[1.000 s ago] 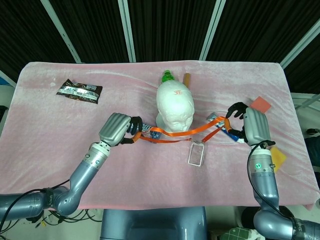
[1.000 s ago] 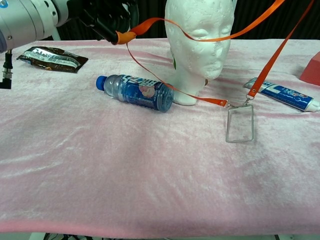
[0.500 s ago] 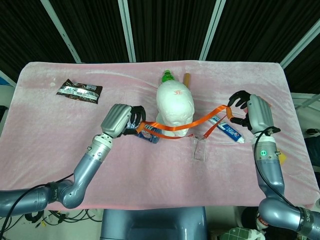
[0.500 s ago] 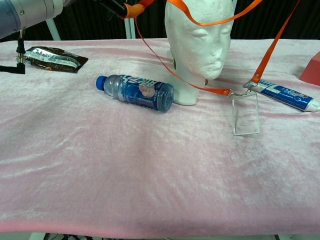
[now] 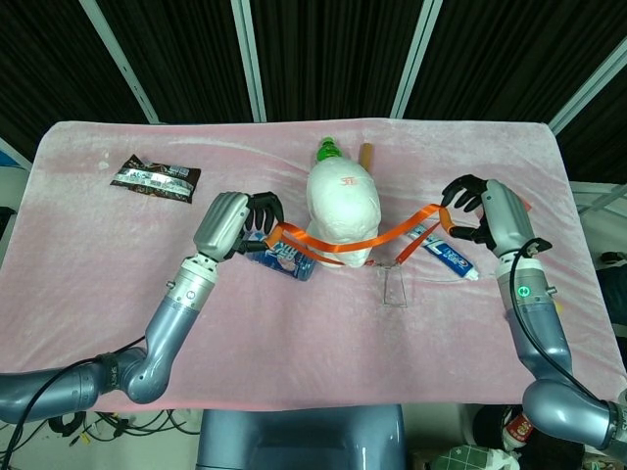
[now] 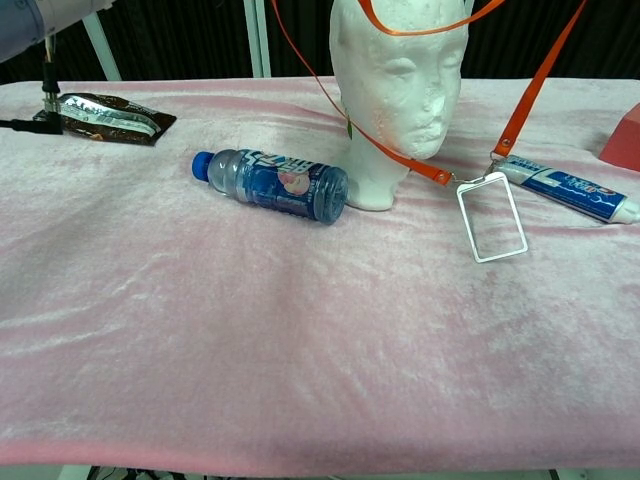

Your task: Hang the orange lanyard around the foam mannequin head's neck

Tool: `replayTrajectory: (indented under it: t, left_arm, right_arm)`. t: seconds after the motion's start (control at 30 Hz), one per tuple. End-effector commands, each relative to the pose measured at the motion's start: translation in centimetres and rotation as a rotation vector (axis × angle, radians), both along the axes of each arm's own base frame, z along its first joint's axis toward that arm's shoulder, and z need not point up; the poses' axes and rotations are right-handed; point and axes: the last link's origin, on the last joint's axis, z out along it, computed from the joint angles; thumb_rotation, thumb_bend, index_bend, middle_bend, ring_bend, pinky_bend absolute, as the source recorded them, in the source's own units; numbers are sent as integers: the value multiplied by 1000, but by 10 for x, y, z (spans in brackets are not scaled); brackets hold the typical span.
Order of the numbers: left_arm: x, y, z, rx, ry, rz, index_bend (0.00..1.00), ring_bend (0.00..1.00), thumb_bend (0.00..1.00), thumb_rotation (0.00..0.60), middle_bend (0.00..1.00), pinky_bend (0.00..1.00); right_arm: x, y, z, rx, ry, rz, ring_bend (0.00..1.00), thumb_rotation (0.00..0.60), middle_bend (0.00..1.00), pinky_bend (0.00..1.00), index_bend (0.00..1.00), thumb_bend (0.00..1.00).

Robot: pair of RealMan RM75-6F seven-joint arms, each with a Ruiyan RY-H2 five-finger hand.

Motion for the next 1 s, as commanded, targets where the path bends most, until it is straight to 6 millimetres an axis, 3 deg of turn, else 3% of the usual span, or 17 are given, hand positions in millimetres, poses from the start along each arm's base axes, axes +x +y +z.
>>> replayTrajectory:
  t: [0.03,0.43,1.0]
  left_arm:
    - [-2,1,2,9,4,0,633,653,459,600,718,694]
    - [-10,10,8,30,-37,49,631,653,457,600,717,694]
    - [-22,18,12,38,-50,94,618,653,446,600,715,694]
  right_arm:
    - [3,0,0,8,-4,9,454,600,393,424,933,618]
    - [23,-23,2,8,-82,36,465,600,393,423,933,629]
    - [34,-47,-4,59,-70,15,465,600,393,423,933,630]
